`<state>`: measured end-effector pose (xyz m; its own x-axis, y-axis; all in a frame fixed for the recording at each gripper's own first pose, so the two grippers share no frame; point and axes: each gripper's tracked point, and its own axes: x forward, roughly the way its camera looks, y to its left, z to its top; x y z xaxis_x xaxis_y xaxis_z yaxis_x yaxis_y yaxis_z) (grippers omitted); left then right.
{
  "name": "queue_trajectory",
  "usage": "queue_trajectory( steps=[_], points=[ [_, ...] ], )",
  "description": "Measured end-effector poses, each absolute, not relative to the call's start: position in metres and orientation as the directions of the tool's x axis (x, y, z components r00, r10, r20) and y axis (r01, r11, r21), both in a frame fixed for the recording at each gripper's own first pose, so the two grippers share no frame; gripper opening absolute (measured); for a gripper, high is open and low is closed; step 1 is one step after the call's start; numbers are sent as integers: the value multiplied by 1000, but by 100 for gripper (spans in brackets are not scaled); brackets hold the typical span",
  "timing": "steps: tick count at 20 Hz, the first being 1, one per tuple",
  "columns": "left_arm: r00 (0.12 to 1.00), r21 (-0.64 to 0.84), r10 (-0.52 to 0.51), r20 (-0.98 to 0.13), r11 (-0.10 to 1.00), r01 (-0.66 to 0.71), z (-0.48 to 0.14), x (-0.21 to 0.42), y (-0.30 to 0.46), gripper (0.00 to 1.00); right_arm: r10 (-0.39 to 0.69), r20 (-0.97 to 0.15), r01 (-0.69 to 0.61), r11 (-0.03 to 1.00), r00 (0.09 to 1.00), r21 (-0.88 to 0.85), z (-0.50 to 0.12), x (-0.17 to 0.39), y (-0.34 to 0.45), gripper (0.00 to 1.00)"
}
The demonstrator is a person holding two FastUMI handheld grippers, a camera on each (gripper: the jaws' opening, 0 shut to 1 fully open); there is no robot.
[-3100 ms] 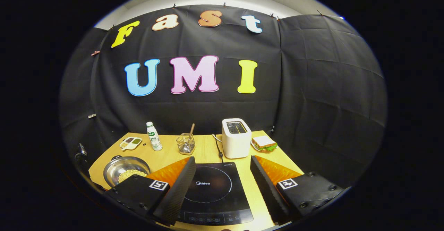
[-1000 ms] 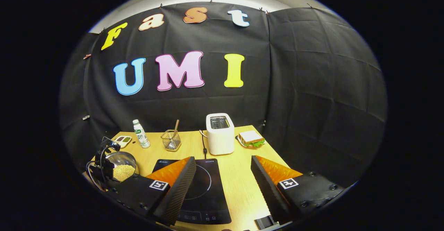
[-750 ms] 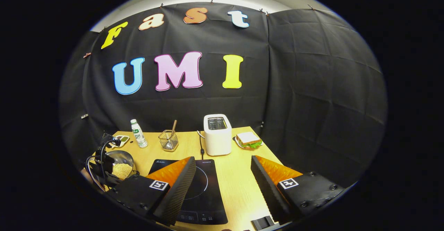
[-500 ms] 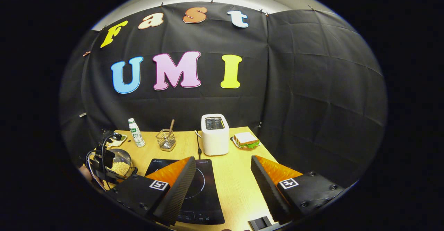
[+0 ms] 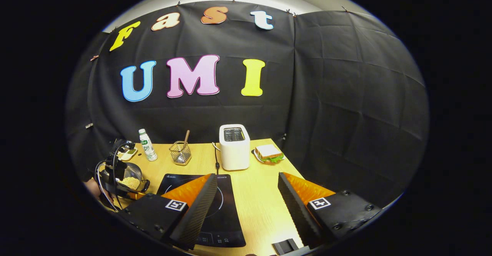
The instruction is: First push the handle of the pot to place it horizontally, then grasp the pot with both hands and set it on the induction cooktop.
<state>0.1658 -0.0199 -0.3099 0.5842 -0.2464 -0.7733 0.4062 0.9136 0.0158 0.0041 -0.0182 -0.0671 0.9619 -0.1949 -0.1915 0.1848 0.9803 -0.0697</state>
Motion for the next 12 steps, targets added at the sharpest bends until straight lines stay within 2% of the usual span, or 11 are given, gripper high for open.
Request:
queue_trajectory(
  steps=[12],
  points=[
    [616,-61,-309,-725,919,389,-294,142,-24,5,-174,-187,164,984,967,-69,-66,-1,-5,99]
  ],
)
